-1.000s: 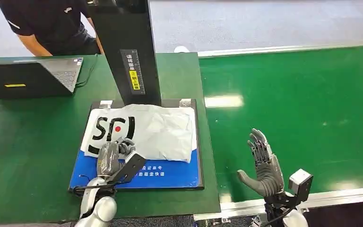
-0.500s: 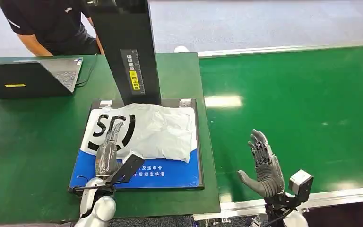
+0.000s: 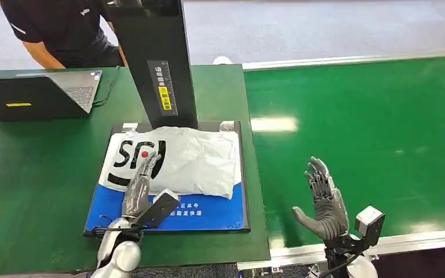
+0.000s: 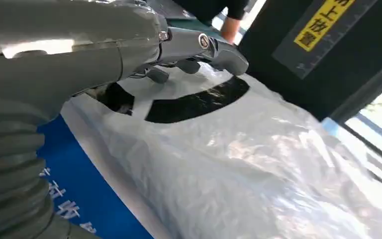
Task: Moved the parcel from conveyor to table for the left to box.
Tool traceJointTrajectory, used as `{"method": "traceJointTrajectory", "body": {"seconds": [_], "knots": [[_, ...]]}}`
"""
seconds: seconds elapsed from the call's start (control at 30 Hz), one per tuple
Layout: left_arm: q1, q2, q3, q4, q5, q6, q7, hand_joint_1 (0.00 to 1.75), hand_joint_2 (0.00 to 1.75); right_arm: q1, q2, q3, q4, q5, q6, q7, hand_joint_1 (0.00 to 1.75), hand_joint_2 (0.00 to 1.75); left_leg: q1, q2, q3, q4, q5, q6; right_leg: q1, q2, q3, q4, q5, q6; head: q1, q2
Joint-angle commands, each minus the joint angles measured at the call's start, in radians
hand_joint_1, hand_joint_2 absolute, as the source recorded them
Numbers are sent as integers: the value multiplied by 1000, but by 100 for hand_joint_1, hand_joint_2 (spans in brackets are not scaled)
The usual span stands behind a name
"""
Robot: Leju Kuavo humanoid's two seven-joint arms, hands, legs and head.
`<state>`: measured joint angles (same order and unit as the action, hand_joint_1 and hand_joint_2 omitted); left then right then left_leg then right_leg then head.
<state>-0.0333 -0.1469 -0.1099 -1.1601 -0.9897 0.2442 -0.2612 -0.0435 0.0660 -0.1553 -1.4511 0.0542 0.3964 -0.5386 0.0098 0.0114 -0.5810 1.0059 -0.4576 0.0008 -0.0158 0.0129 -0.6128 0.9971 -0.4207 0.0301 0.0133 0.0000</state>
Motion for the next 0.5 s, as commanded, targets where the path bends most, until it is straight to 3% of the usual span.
{"method": "traceJointTrajectory", "body": {"seconds": [0.03, 0.5], "knots": [[-39, 33, -15, 78, -206, 90, 157, 0, 175, -14, 15, -13, 32, 1, -1, -2, 0, 175, 0, -1, 2, -2, 0, 0, 0, -1, 2, -1, 0, -2, 0, 0], [-55, 17, 29, 117, -337, 63, 232, 0, 175, -4, 24, -24, 16, 5, 3, 7, 0, 175, 0, -1, 3, -2, 0, -1, 0, -2, 2, -1, 0, -2, 0, 0]]}}
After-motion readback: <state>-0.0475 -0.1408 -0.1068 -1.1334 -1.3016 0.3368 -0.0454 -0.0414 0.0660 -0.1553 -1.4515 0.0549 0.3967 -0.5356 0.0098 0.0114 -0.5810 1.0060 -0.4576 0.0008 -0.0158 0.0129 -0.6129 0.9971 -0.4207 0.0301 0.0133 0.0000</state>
